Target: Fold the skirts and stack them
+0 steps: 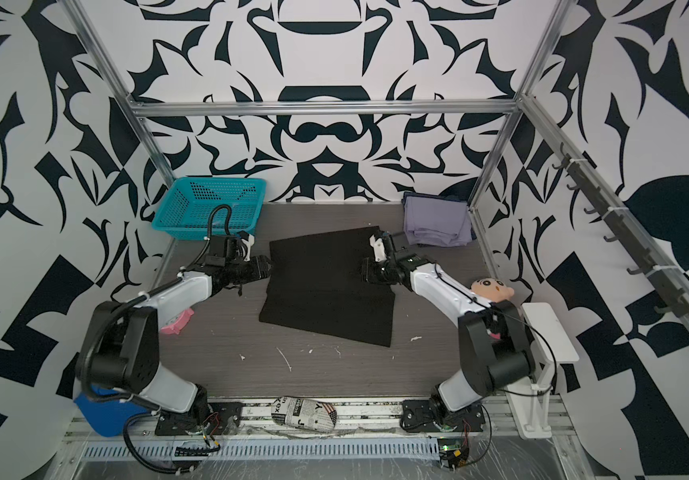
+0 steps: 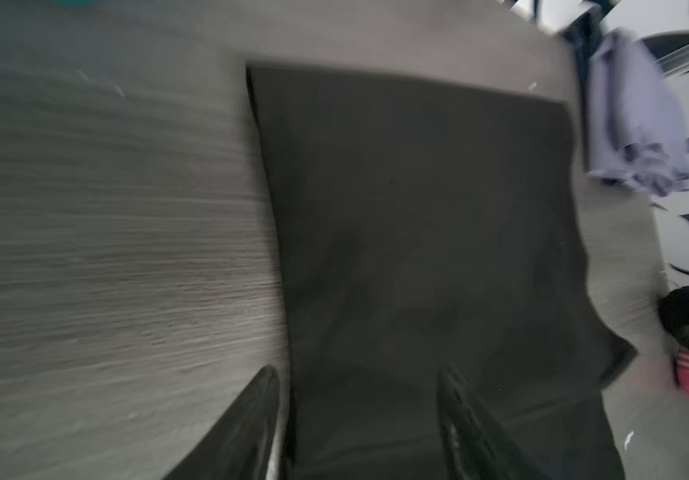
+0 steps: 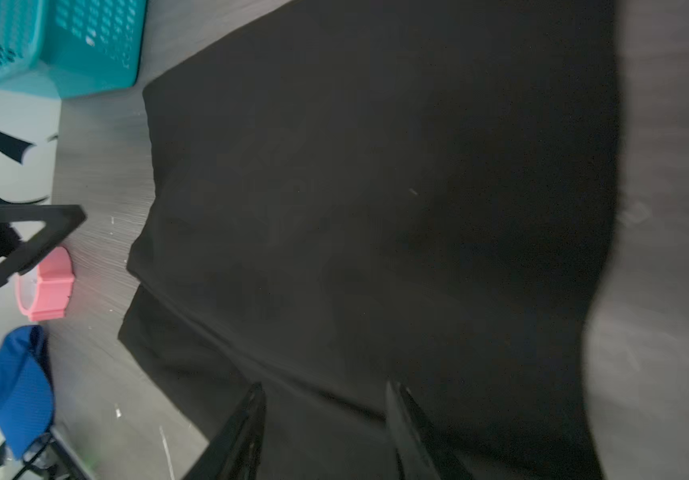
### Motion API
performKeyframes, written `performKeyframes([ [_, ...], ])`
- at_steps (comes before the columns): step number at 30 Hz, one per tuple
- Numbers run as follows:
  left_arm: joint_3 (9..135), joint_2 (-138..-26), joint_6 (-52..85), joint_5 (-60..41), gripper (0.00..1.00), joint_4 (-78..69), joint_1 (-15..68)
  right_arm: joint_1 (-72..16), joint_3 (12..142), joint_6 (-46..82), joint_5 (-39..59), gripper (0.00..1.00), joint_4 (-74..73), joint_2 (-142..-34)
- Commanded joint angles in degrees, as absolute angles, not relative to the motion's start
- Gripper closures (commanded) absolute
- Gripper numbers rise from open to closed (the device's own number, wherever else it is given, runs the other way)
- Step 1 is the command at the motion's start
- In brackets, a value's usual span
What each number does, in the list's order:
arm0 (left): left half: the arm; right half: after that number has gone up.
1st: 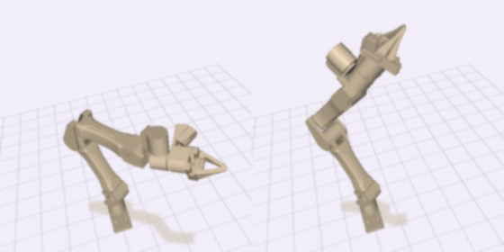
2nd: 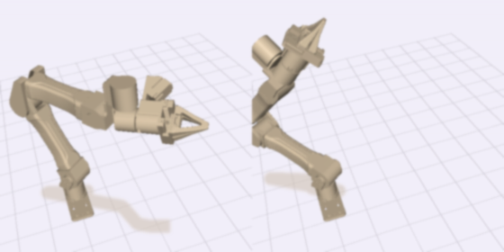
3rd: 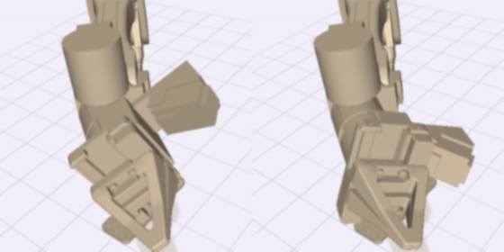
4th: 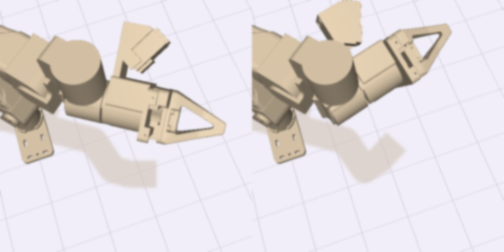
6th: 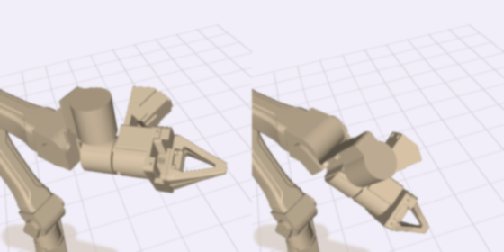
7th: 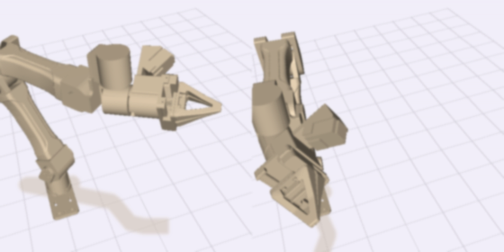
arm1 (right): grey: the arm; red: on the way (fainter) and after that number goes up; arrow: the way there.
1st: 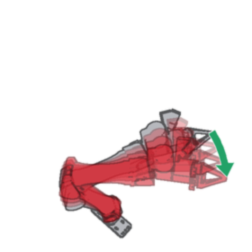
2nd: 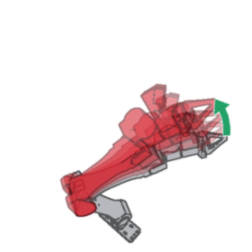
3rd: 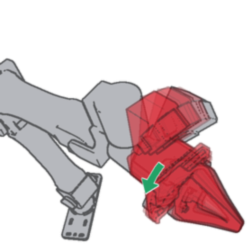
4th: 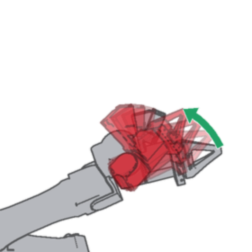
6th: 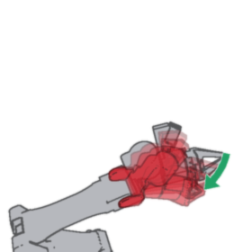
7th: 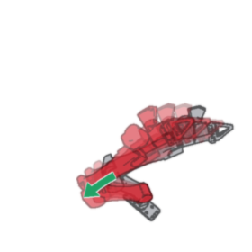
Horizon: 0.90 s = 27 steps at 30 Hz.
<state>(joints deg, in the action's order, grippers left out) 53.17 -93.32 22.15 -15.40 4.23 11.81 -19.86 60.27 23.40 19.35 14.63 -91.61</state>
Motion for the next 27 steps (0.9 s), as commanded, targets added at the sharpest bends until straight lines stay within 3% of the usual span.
performKeyframes([
  [1, 57.96, -98.94, 21.34, -17.09, 0.34, 5.50, 11.95, -19.51, 64.85, 21.75, 15.18, 0.49, 10.37, -96.57],
  [5, 63.34, -103.89, 22.77, -14.85, 0.34, 11.20, 12.00, -19.51, 69.69, 23.14, 17.10, 0.49, 9.81, -101.35],
  [10, 60.06, -100.44, 25.70, -13.40, 0.24, 12.07, 12.04, -17.23, 67.25, 24.70, 16.18, 0.42, 8.66, -96.25],
  [14, 60.13, -103.09, 23.58, -13.01, 0.26, 10.88, 11.79, -12.05, 63.05, 26.17, 16.54, 0.40, 5.12, -94.81],
  [21, 70.83, -112.26, 22.76, -15.26, 0.58, 11.06, 11.78, -9.10, 70.91, 22.91, 12.93, 0.29, 12.16, -101.34],
  [24, 72.95, -115.55, 23.03, -16.07, 0.63, 10.73, 11.78, -8.10, 74.07, 22.56, 13.78, 0.27, 13.93, -105.31],
  [27, 74.44, -116.99, 23.20, -16.44, 0.87, 11.12, 11.78, -8.08, 76.33, 22.37, 14.89, 0.27, 14.68, -108.75],
])
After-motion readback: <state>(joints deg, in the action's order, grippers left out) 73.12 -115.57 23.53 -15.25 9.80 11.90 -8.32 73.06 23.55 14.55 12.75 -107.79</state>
